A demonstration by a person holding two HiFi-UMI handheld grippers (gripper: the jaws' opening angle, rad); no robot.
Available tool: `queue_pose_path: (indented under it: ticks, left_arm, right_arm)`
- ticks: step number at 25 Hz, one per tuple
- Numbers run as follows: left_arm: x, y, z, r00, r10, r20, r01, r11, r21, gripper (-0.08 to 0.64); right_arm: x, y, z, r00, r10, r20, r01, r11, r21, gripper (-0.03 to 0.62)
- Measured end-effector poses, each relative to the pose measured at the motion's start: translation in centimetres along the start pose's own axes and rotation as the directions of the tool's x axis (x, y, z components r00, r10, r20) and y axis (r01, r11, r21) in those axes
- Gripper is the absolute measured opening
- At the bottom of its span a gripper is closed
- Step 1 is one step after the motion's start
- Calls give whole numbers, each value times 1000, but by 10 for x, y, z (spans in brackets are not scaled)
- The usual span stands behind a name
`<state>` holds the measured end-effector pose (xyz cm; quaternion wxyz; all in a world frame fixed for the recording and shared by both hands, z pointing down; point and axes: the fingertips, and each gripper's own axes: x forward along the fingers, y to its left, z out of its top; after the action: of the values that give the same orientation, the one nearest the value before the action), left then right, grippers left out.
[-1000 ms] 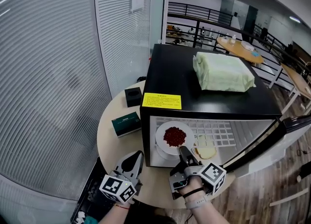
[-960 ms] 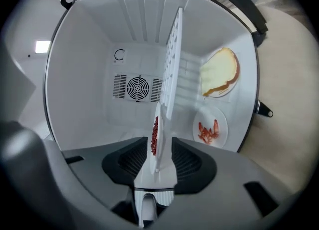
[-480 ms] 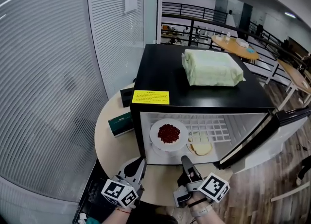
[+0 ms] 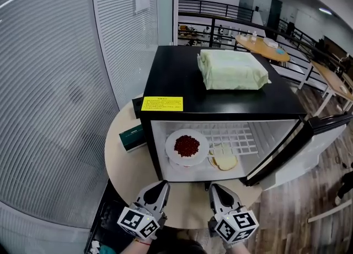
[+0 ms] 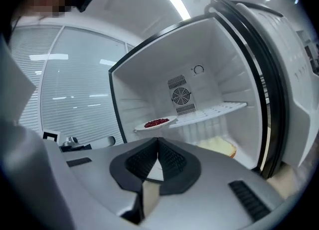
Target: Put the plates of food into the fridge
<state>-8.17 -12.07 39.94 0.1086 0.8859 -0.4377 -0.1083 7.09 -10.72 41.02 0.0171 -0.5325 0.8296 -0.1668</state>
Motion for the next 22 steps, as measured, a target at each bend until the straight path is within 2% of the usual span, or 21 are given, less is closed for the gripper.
queue_pose_path:
  ticks: [4,8,17,22]
  left_arm:
    - [-8,-6,-10,1000,-7,-3,7,1000,-11,6]
    - [-18,-12,-15,1000,14,-16,-15,999,-49,6]
    - [-30,-17,-26,999,17,-34,-19,998,-56,6]
    - [-29,-16,-22,999,21,-28,-23,998,-57,6]
  right_arm:
    - [-11,6,-7,1000,26,-12,-28,995,-101,8]
    - [-17,11,-13,999,33,-14,-35,986,-161,8]
    - [-17,23,-23,999,41,-34,-48,971,-233,6]
    - [-17,23,-23,999,38,-33,-45,972,-229,6]
